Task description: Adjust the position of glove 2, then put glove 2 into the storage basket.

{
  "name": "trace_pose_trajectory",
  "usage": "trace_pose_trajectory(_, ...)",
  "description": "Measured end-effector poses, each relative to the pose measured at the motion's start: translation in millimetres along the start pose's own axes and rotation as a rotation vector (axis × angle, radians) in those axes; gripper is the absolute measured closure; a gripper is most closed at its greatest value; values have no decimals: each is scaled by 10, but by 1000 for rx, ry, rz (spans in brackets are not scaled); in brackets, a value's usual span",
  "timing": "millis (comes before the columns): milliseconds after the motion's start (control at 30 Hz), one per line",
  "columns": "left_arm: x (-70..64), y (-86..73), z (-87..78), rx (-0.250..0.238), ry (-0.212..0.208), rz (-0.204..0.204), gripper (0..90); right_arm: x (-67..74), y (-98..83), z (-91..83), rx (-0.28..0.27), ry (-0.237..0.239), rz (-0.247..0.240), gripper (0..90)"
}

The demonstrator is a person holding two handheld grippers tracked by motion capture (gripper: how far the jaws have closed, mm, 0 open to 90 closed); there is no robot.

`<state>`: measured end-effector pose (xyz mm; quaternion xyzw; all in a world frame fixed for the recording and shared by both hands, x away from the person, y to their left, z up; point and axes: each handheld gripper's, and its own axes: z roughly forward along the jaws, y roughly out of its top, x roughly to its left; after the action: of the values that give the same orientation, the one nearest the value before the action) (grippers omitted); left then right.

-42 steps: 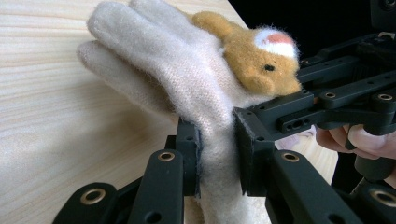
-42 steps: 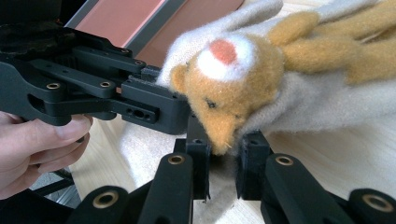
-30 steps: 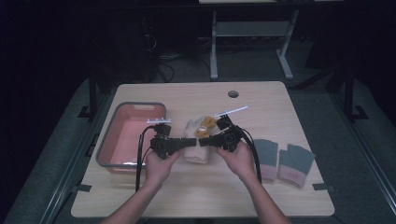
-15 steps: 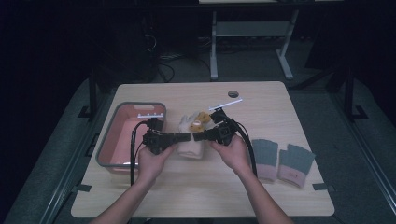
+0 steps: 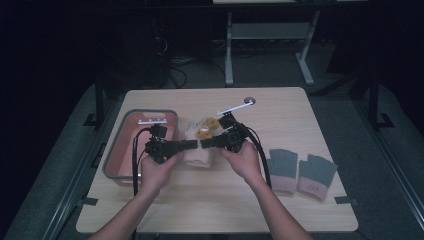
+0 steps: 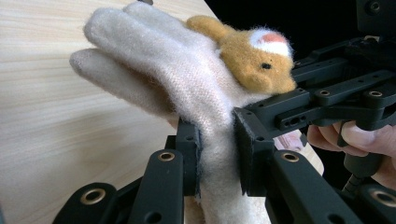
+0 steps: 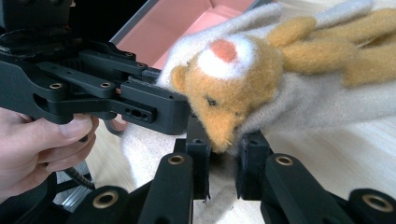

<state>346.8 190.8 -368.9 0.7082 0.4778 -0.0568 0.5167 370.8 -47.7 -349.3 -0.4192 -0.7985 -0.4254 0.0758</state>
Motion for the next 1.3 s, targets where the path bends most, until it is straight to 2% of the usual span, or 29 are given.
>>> trace_pose_trajectory(100, 10, 37, -47, -3, 1, 12, 729, 31, 39, 6, -4, 2, -5, 781)
trace_pose_trajectory(700, 45, 102, -224, -17, 0, 3, 728, 168, 178, 54, -3, 12, -28, 781)
trace_pose_trajectory(1300, 109, 258, -523, -53, 17, 5, 729, 349, 441, 146, -18, 46, -46, 781)
